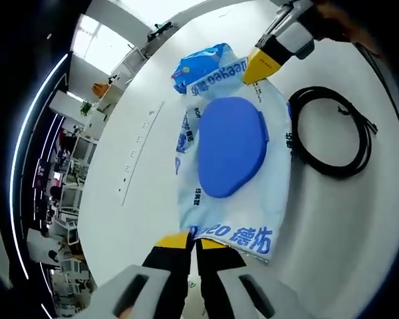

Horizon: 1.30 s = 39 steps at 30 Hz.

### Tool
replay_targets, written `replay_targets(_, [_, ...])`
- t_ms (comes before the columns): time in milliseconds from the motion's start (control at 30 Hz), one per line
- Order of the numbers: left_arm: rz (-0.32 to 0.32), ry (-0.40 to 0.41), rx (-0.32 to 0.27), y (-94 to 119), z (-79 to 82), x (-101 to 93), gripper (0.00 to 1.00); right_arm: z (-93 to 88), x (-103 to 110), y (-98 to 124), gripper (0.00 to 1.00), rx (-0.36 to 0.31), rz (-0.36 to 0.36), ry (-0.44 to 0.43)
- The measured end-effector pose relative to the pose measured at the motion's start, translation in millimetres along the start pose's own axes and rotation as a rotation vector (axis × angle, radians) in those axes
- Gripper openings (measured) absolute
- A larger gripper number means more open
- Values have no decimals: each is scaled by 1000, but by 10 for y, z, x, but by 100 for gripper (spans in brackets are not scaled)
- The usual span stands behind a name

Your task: Arrange the tabletop items into an orderly group along one side of the table until the central work area is clear of visible clutter.

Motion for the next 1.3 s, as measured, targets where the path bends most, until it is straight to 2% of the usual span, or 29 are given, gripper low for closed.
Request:
replay_targets(400, [26,-55,41,-39,-8,77,2,-126,47,-66,0,-7,26,-20])
replay_targets(533, [18,-66,52,-63,-8,83,2,-88,41,-65,0,-17,36,-33])
replay_targets(700, [19,-127,96,-119,-28,57,1,-93,71,-111,0,-18,33,-26])
replay_targets(1033, [15,-140,103,-133,-43,88,2,-141,111,-97,0,-13,39,-26])
replay_targets(1300, [33,-194,147,-161,-79,113,2,-113,165,-127,0,-29,42,-26])
Point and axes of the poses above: the point that each gripper's makers call its tool centre point, and the gripper's own axes: y roughly backward along the fingers, x roughly to its left, z roughly out of its top, the point moved 4 cm from there along y, roughly backward along the fingers, and after that the axes turned 15 degrees about x, right-handed, at the moved point
